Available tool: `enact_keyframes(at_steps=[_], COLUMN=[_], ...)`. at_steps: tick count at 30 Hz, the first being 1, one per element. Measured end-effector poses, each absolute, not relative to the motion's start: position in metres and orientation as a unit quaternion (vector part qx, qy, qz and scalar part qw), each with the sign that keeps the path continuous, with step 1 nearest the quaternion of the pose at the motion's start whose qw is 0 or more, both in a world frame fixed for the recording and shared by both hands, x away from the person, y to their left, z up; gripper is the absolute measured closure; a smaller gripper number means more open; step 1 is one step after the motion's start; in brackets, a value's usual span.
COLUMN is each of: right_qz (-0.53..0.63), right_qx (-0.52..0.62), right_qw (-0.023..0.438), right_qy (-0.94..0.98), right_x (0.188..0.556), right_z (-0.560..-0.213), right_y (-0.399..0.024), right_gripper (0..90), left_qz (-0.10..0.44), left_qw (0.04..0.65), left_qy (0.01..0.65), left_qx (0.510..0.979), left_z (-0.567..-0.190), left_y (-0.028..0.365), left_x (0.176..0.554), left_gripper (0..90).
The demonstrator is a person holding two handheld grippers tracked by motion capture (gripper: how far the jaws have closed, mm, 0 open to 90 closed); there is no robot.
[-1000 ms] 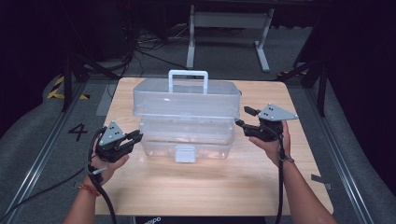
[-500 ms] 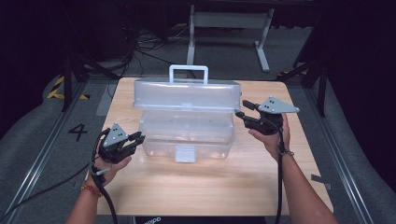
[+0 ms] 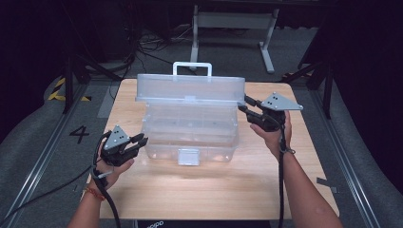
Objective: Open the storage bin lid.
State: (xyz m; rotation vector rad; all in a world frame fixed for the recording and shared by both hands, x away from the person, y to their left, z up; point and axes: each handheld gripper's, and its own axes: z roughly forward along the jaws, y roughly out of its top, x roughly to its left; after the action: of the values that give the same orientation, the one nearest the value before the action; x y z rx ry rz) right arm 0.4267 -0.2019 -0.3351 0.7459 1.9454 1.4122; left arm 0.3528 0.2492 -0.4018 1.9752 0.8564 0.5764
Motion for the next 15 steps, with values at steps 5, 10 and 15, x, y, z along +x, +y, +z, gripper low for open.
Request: enact_keyframes(at_steps=[5,10,15], right_qz=[0.541,0.543,0.539], right_qx=[0.291,0.302,0.308], right_qw=[0.315,0.324,0.339], right_qy=[0.724,0.713,0.707], right_x=[0.432,0.437,0.441], right_z=[-0.332,-0.328,-0.325], right_y=[-0.2,-0.198,-0.195], right_gripper=[67.1,68.9,70.8], left_qz=[0.232,0.23,0.229], left_qw=[0.442,0.447,0.449], left_qy=[0.343,0.344,0.34], left_qx=[0.796,0.793,0.794], left_z=[-0.402,-0.404,-0.404], left_y=[0.249,0.25,0.25], left_x=[0.353,0.354,0.355], left_gripper=[74.6,73.6,73.6])
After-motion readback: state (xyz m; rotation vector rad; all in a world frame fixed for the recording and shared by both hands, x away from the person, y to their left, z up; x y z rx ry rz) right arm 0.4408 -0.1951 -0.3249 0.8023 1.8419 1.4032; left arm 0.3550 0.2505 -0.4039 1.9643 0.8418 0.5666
